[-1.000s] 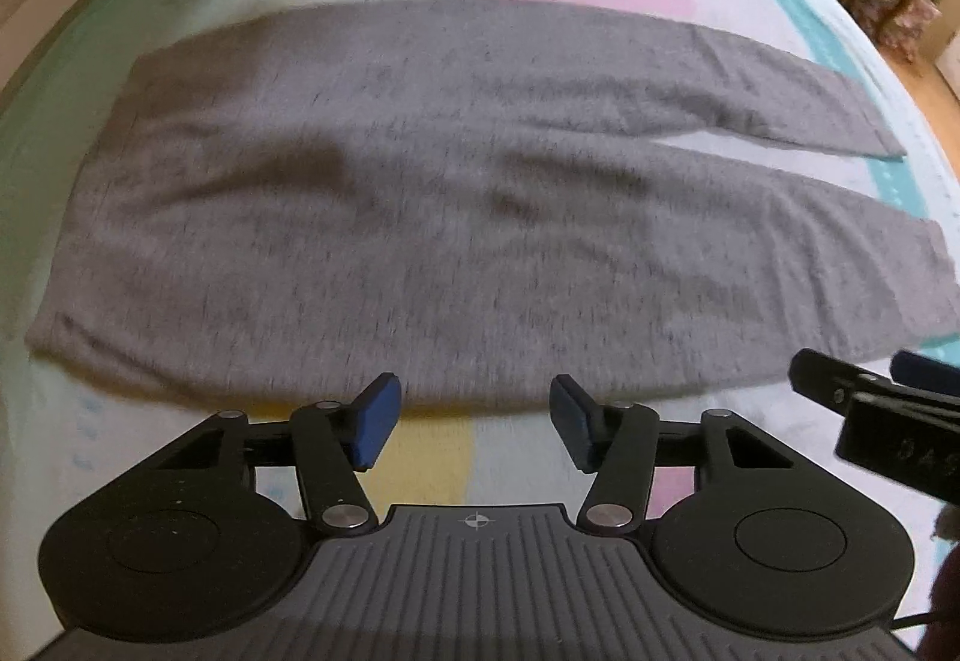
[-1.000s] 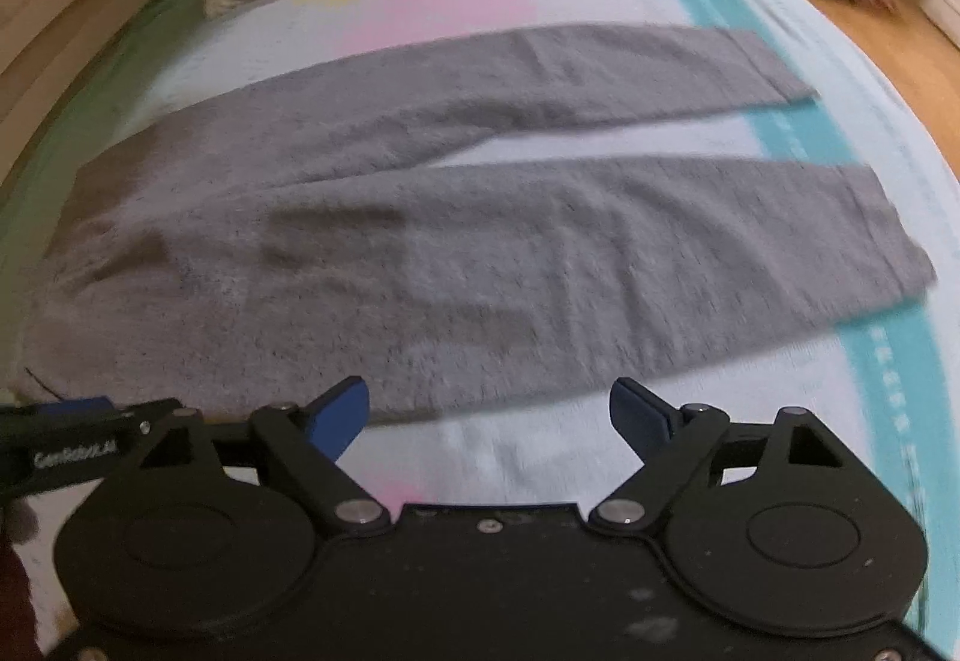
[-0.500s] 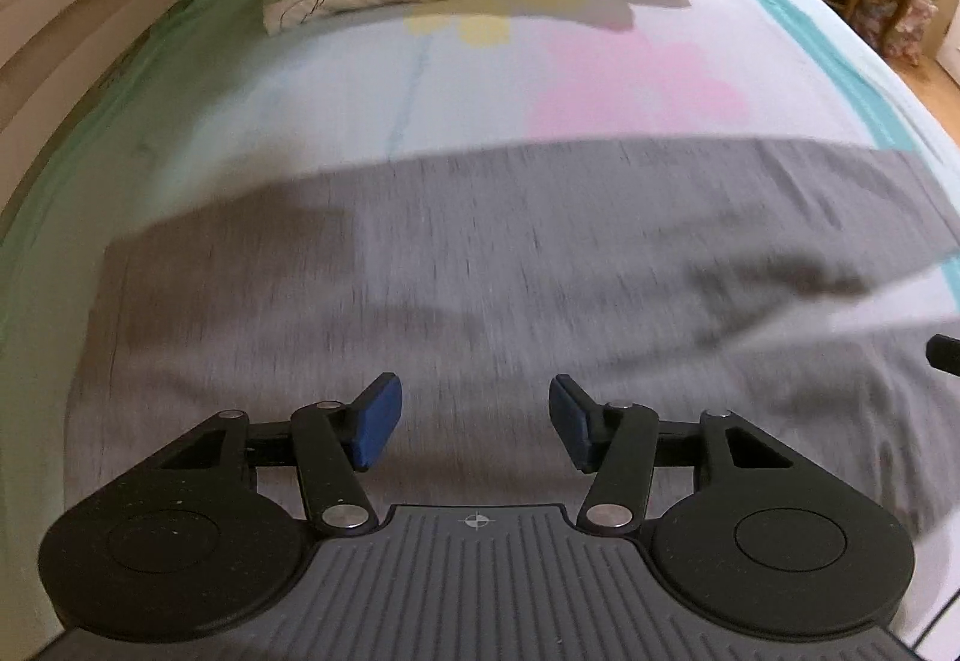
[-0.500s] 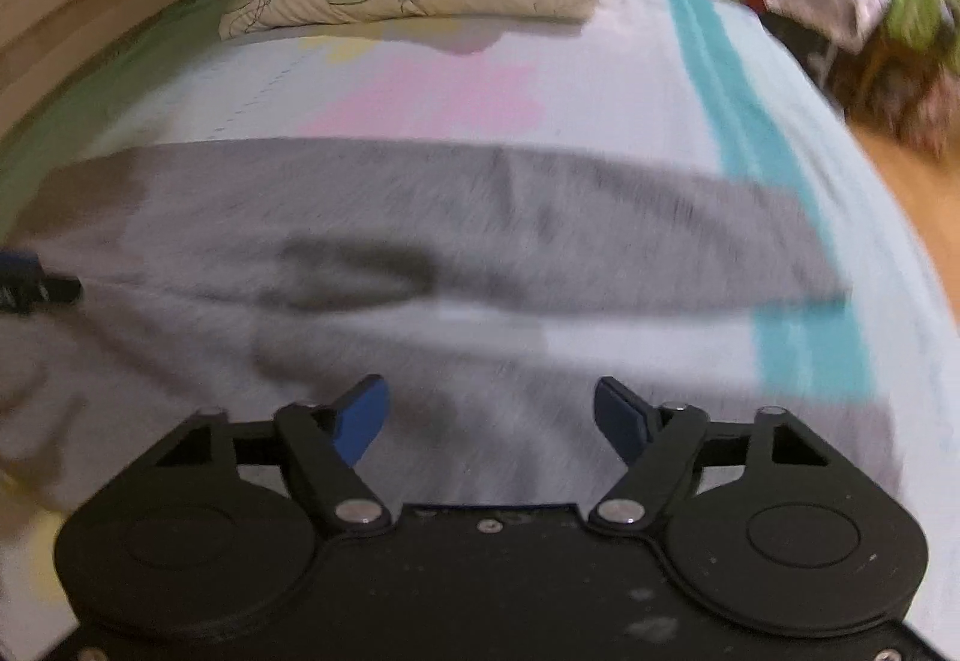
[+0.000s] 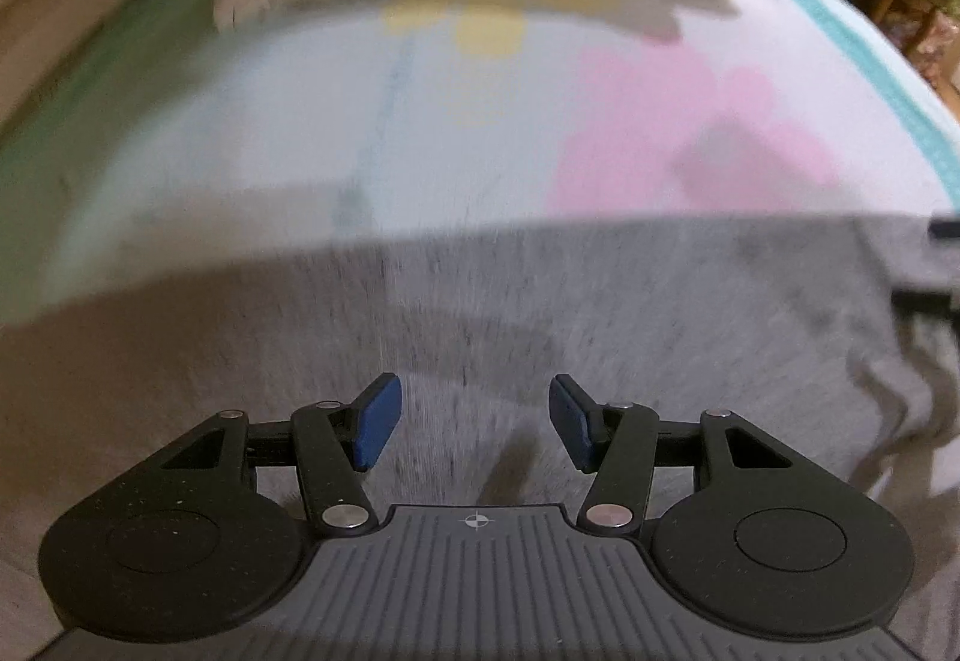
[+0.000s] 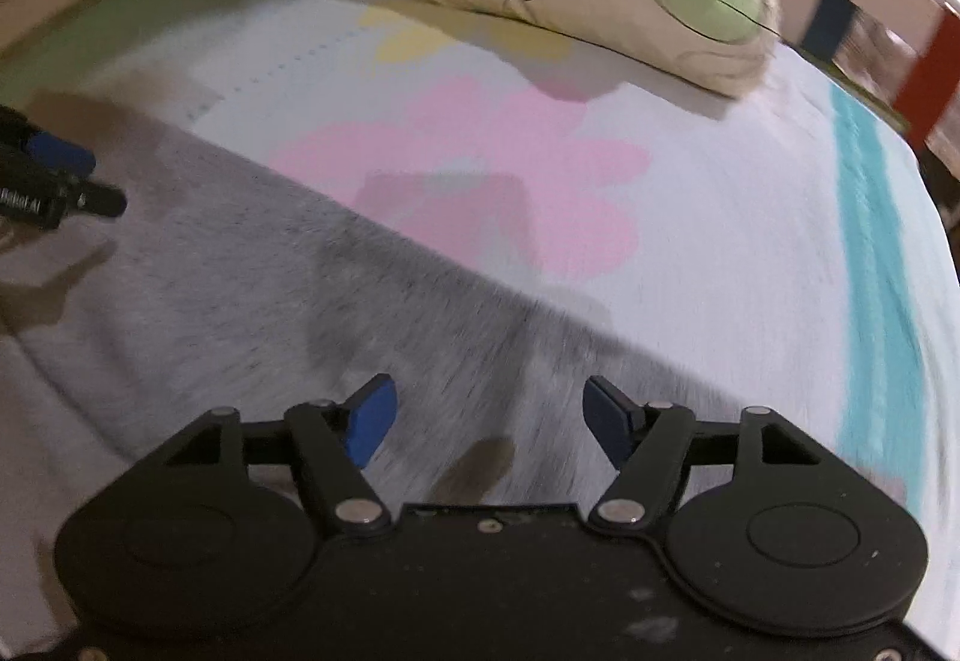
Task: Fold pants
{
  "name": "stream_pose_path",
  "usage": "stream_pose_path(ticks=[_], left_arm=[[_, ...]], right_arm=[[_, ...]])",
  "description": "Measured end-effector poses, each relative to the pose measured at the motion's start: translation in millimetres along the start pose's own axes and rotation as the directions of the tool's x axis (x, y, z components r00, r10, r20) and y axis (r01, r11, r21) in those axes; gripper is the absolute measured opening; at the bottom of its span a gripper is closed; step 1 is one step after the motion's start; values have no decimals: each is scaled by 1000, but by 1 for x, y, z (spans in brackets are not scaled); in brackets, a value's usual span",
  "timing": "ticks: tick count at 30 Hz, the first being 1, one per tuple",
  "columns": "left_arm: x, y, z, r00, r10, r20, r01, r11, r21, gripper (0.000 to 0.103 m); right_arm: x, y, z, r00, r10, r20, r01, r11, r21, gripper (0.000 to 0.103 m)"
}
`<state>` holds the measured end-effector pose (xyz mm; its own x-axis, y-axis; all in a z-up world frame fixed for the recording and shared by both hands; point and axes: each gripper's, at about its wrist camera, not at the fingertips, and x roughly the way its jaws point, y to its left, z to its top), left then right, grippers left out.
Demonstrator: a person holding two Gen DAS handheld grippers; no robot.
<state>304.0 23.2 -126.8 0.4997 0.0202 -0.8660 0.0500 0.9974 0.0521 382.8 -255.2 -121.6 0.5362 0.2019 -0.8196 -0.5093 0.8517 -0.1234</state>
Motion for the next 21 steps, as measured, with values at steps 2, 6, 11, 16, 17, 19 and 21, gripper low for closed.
stream_pose_path(ticks=[2, 6, 11, 16, 17, 19, 21], left_arm=[[11, 5, -9, 1000, -8, -24, 8, 1000, -12, 55], [8, 4, -23, 999, -11, 39, 10, 1000, 28, 56], [9, 8, -22, 999, -33, 20, 32, 999, 14, 56], [11, 4, -15, 1000, -9, 18, 8, 1000, 28, 56], [11, 4, -14, 1000, -7, 12, 7, 1000, 23, 56], [10, 5, -8, 1000, -9, -3, 9, 1000, 1, 55], [8, 8, -3, 999, -37, -10, 37, 999, -37, 55]], right_arm=[[12, -4, 10, 1000, 8, 3, -8, 999, -48, 78], [35, -10, 22, 997, 57, -42, -61, 993, -97, 79], [65, -20, 33, 986, 113, -119, -127, 985, -116, 79], [63, -32, 34, 965, 231, -124, -238, 970, -42, 50], [59, -30, 32, 963, 240, -121, -247, 968, -47, 24], [49, -24, 26, 963, 240, -121, -249, 966, -69, 7], [30, -13, 16, 976, 203, -75, -211, 970, -122, 6]])
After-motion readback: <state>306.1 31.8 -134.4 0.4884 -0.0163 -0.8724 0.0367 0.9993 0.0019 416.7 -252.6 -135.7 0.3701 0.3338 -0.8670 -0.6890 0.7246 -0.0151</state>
